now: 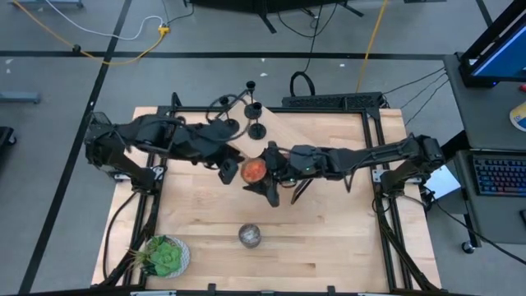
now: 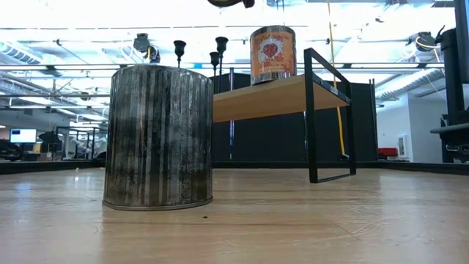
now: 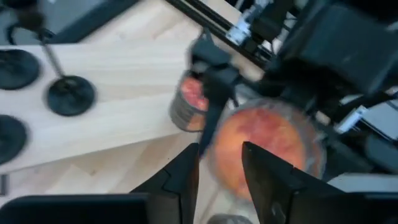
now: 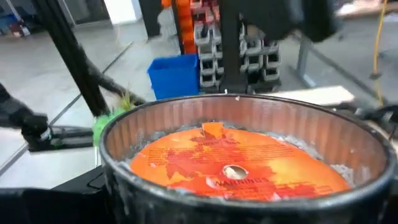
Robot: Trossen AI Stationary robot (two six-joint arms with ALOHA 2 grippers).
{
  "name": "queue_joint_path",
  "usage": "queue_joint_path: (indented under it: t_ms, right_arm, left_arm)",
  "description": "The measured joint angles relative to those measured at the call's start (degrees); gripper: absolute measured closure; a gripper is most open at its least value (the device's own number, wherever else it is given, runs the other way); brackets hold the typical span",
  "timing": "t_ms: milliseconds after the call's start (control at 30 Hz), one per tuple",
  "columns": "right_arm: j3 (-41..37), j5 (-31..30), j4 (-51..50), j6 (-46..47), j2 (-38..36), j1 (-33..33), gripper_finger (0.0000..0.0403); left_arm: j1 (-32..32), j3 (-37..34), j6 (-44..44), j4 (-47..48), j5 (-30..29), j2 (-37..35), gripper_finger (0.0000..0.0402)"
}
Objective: Pick & Place candle stick holders
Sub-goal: Align the orange scented candle with the other orange scented candle on the shelf
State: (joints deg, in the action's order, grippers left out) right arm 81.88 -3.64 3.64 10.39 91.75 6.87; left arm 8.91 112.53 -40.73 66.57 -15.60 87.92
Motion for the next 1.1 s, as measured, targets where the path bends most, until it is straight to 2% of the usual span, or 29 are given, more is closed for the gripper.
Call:
queue_joint_path:
  t_ms: [100,333,467,700,833,1100]
  right_arm:
    - [0.07,-3.23,-0.95,-1.66,-2.40,-0.40,0.0069]
    - [0.10,-18.29,-11.63,-9.45,-11.78,-1.65,0.0069]
    - [-0.27,-23.36,-18.36,-11.52,-16.82,-3.85,0.0069]
    - [-7.36,-23.32,-19.12,-12.20,-24.90,-8.44,0.0069]
    - [-13.63,-21.76,-16.29,-10.96,-28.70,-10.16,0.0069]
    - [-29.90,-16.97,0.13,-7.02,-33.83,-13.62,0.0069]
  left_arm:
    - [0.75,0.04,0.00,0.49,-3.28,-1.24,0.0274]
    - [3.67,0.02,0.25,3.80,-12.09,-1.84,0.0274]
    - [4.86,-0.04,3.23,5.96,-12.97,-1.74,0.0274]
    - [5.41,-4.43,2.66,5.50,-15.15,-1.31,0.0275]
    - [5.41,-8.18,2.53,1.78,-17.24,-1.27,0.0275]
    - [4.01,-15.91,4.09,-8.68,-18.09,-2.05,0.0275]
